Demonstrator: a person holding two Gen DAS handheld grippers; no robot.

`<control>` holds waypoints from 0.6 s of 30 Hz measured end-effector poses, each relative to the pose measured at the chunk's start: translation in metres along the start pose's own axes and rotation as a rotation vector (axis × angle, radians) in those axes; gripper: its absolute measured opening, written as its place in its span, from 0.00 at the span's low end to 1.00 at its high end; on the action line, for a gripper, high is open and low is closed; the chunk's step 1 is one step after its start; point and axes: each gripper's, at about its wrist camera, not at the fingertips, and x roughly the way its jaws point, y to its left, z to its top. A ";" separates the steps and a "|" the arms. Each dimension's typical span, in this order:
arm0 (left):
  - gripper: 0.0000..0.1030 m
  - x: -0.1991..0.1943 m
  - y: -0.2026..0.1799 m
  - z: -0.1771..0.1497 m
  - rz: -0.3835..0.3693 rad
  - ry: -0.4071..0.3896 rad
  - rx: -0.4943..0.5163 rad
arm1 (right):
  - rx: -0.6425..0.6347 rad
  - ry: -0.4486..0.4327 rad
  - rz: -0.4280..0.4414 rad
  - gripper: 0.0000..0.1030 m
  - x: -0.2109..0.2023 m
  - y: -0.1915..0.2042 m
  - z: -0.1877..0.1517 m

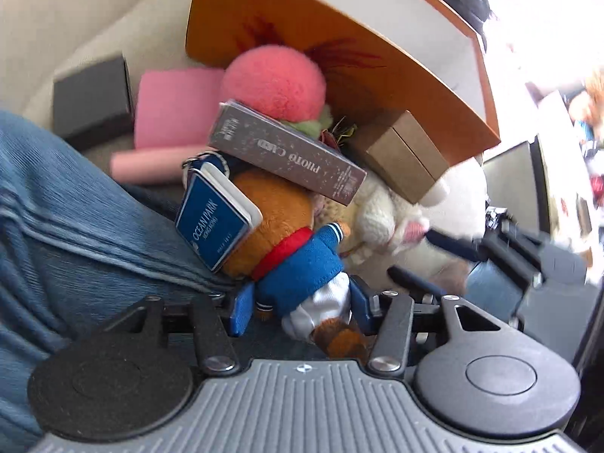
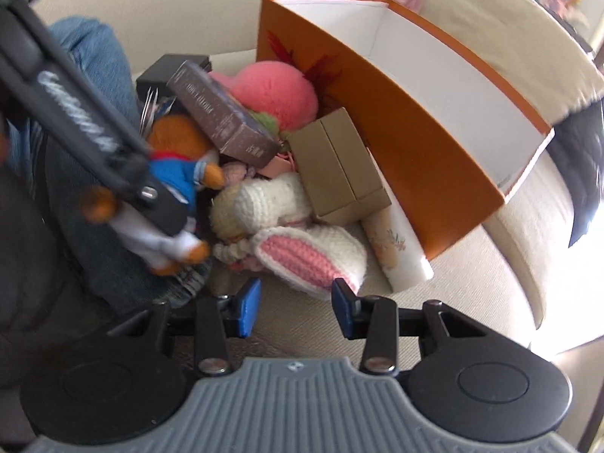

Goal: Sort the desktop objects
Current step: 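Grasp the brown bear keychain with left gripper while right gripper grasps the white crocheted bunny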

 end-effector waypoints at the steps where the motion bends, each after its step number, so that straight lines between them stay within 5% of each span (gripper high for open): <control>1: 0.58 -0.008 -0.001 -0.001 0.008 -0.007 0.027 | -0.040 -0.003 -0.004 0.55 0.001 0.000 0.002; 11: 0.57 -0.062 0.007 -0.011 -0.025 -0.149 0.098 | -0.292 0.051 -0.081 0.65 0.046 0.013 0.011; 14: 0.57 -0.072 0.009 -0.007 -0.024 -0.212 0.104 | -0.277 0.060 -0.133 0.52 0.050 0.017 0.011; 18: 0.57 -0.088 0.017 -0.001 -0.032 -0.276 0.123 | -0.111 0.099 -0.015 0.44 0.027 0.002 0.022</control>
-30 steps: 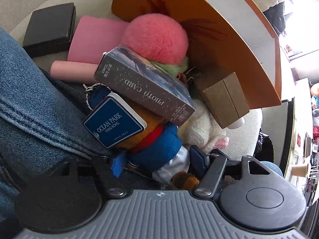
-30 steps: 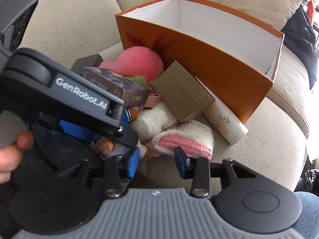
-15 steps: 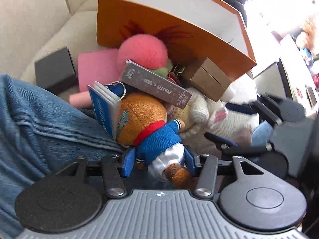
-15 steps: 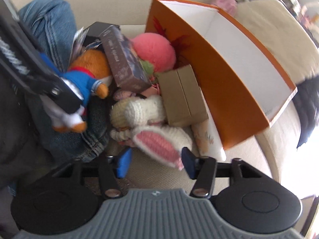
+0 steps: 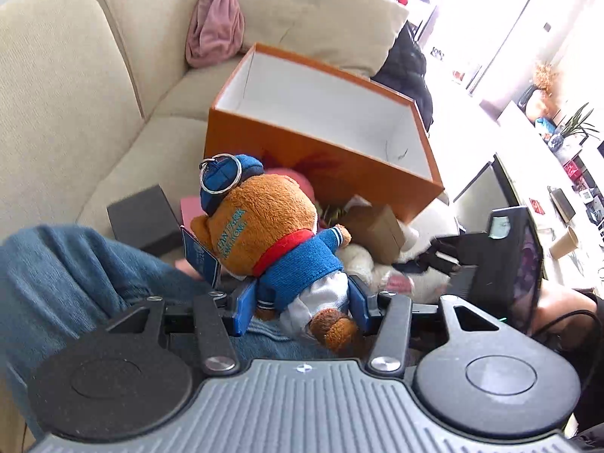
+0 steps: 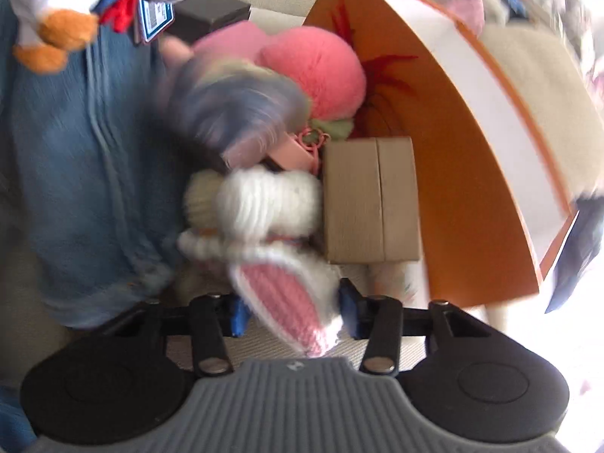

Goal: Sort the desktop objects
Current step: 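Grasp the brown bear keychain with left gripper while right gripper grasps the white crocheted bunny, then carry the bear with left gripper while right gripper carries the bunny into the orange box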

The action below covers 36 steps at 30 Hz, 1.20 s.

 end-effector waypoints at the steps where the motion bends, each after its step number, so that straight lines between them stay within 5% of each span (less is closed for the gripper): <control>1: 0.57 -0.002 0.001 0.002 0.002 -0.012 0.007 | 0.041 0.006 0.019 0.44 -0.006 -0.005 0.001; 8: 0.57 -0.008 0.004 0.015 0.001 -0.054 0.076 | 0.358 -0.005 0.196 0.41 -0.055 -0.033 -0.009; 15: 0.57 -0.001 -0.002 0.033 -0.016 -0.062 0.164 | 0.571 -0.144 0.236 0.40 -0.106 -0.040 -0.013; 24: 0.57 0.025 -0.023 0.090 -0.072 -0.094 0.236 | 0.967 -0.353 0.046 0.41 -0.140 -0.104 -0.002; 29: 0.57 0.068 -0.047 0.131 -0.159 -0.041 0.354 | 1.106 -0.313 -0.054 0.41 -0.111 -0.135 0.005; 36: 0.58 0.146 -0.060 0.166 -0.262 0.147 0.428 | 1.304 -0.202 -0.023 0.41 -0.058 -0.167 0.004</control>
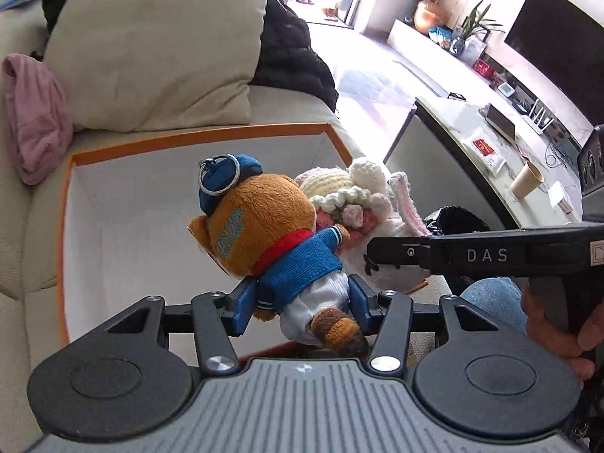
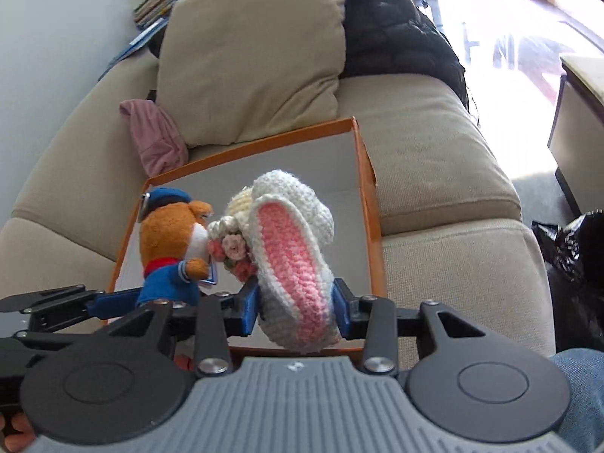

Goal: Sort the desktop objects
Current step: 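Carry the bear with left gripper while right gripper carries the bunny into the orange box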

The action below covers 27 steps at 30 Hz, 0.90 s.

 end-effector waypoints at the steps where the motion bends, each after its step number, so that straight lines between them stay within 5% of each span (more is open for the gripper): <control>1: 0.58 0.007 0.004 0.005 -0.020 0.019 0.001 | 0.014 0.011 -0.015 0.41 0.005 -0.001 0.001; 12: 0.58 0.083 0.044 0.010 -0.148 0.252 -0.047 | 0.039 0.122 -0.093 0.44 0.043 0.005 0.002; 22: 0.60 0.081 0.054 0.007 -0.226 0.295 -0.007 | -0.174 0.137 -0.103 0.51 0.030 0.022 0.008; 25: 0.63 0.088 0.052 0.005 -0.245 0.311 -0.009 | -0.262 0.126 -0.098 0.49 0.025 0.029 0.014; 27: 0.66 0.095 0.050 0.002 -0.235 0.328 -0.014 | -0.308 0.145 -0.098 0.32 0.029 0.031 0.017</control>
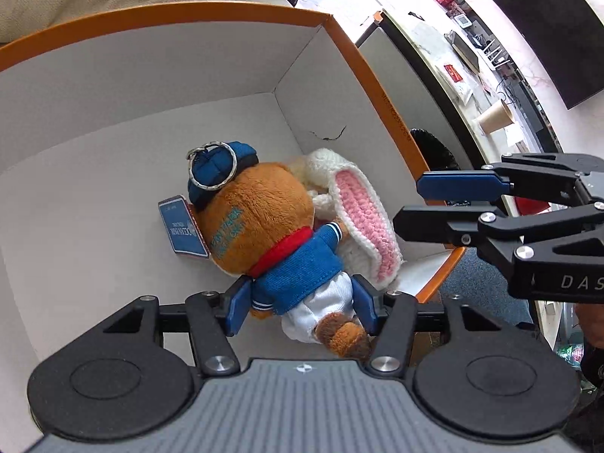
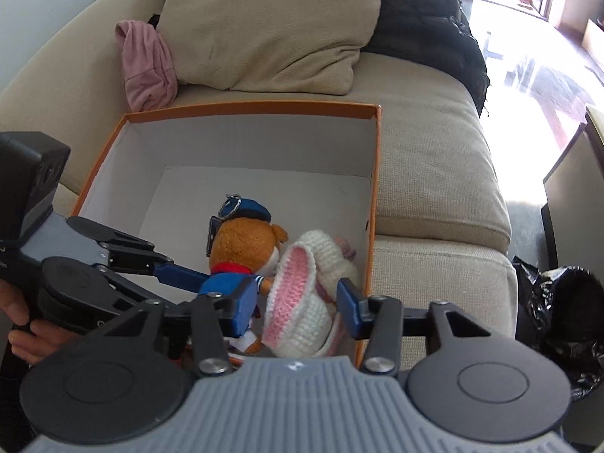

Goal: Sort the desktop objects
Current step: 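Carry the bear with left gripper while right gripper carries the bunny into the orange box, then open left gripper releasing the bear while right gripper releases the bunny in the box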

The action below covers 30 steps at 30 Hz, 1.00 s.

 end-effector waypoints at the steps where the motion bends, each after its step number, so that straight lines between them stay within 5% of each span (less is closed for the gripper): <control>1: 0.66 0.003 0.000 -0.001 0.008 0.002 -0.009 | -0.022 0.012 -0.004 0.29 0.004 0.000 0.001; 5: 0.71 -0.004 0.005 -0.007 0.019 -0.029 -0.047 | -0.102 0.066 -0.009 0.26 0.022 0.005 -0.002; 14: 0.73 -0.054 0.002 -0.016 0.083 -0.171 -0.057 | -0.188 0.039 0.004 0.33 0.020 0.010 0.009; 21: 0.71 -0.032 0.018 -0.012 0.122 -0.161 -0.219 | -0.311 0.116 -0.059 0.42 0.055 0.027 0.000; 23: 0.71 -0.023 0.021 -0.011 0.128 -0.154 -0.257 | -0.339 0.120 -0.042 0.33 0.059 0.025 -0.004; 26: 0.71 -0.012 0.025 -0.009 0.133 -0.155 -0.316 | -0.348 0.122 -0.023 0.32 0.059 0.026 -0.005; 30: 0.53 0.000 0.033 -0.009 0.127 -0.151 -0.408 | -0.360 0.120 -0.017 0.32 0.057 0.028 -0.007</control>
